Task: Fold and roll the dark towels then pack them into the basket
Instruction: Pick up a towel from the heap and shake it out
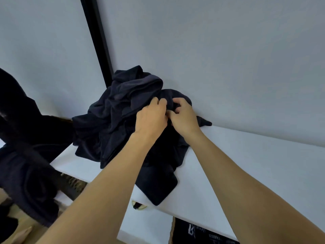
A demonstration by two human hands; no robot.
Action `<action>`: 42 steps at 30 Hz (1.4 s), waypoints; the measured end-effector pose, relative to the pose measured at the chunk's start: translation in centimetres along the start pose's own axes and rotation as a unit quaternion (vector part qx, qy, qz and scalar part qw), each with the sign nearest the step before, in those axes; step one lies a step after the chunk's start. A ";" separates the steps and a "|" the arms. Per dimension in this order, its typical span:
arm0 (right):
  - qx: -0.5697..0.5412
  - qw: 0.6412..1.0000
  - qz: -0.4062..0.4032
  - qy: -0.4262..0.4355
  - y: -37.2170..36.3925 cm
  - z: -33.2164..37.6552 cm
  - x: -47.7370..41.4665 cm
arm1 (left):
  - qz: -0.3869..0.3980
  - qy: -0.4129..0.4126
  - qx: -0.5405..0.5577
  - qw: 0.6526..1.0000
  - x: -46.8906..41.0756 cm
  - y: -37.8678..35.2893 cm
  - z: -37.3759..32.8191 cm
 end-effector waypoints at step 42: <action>0.374 0.897 -0.213 0.099 39.0 10.3 10.9 | 0.239 -0.140 0.319 0.906 -0.4 11.3 -29.9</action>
Point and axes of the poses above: each hand's wrist, its own x-axis away from the middle knuckle, its own y-axis out of the back of the hand, z = x × y, the point moved 10 cm from there along -x, towards the middle knuckle, and after that the axes turned 6 degrees about y, right-handed, at the moved point
